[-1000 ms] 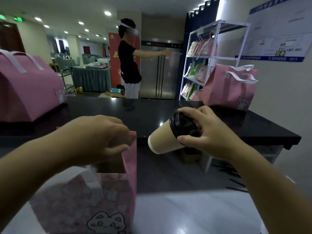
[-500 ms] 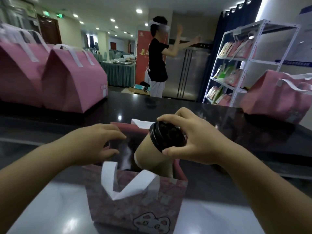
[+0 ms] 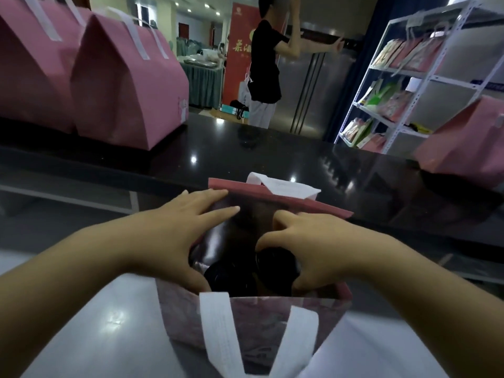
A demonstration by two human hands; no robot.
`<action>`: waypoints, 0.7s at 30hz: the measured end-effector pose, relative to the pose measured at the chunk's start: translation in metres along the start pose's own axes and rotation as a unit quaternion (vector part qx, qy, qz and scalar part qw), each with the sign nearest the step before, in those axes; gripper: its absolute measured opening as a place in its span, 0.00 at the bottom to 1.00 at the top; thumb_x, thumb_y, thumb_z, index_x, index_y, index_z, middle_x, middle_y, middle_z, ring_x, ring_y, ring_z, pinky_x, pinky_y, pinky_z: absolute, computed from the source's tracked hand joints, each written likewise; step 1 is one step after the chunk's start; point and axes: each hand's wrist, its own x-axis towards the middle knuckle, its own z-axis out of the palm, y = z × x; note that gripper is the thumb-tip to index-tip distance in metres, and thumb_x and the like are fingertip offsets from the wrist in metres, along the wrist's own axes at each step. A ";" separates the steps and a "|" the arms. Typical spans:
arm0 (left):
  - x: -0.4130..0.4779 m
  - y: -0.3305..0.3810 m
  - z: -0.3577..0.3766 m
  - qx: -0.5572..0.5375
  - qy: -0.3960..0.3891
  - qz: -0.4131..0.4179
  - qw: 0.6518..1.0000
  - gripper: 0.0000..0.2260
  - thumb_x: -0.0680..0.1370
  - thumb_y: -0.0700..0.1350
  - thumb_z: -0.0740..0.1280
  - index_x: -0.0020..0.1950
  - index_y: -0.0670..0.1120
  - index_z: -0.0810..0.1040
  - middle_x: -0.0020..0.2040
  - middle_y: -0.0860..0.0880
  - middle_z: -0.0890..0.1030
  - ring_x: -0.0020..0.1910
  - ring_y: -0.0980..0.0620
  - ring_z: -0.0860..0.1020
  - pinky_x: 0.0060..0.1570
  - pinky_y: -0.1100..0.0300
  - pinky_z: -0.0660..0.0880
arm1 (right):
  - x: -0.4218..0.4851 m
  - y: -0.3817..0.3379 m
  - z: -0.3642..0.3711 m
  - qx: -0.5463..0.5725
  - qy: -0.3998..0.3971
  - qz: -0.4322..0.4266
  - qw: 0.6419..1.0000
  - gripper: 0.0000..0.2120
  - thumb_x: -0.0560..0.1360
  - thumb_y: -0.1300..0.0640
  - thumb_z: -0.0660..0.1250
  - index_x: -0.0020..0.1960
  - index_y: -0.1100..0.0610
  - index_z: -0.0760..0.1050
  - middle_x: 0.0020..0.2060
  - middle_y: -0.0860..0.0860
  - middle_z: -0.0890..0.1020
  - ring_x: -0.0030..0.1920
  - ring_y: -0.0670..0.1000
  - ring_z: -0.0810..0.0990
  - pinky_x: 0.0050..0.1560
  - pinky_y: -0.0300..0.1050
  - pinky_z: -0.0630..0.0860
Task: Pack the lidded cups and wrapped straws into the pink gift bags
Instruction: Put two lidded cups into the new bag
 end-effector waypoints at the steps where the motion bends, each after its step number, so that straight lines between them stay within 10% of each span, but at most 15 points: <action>1: -0.001 0.002 0.000 -0.001 -0.005 0.004 1.000 0.50 0.59 0.69 0.68 0.59 0.76 0.28 0.60 0.75 0.25 0.66 0.64 0.28 0.66 0.59 0.46 | 0.003 -0.001 0.004 0.001 -0.011 0.004 1.000 0.34 0.64 0.43 0.72 0.66 0.39 0.60 0.50 0.46 0.65 0.44 0.49 0.69 0.33 0.38 0.65; 21: 0.007 -0.002 0.009 -0.034 0.006 0.033 0.999 0.52 0.57 0.73 0.66 0.63 0.72 0.27 0.67 0.69 0.26 0.69 0.58 0.29 0.66 0.56 0.46 | 0.030 -0.007 0.058 -0.050 -0.082 0.008 0.995 0.37 0.69 0.46 0.71 0.71 0.45 0.55 0.57 0.53 0.67 0.46 0.55 0.73 0.39 0.45 0.71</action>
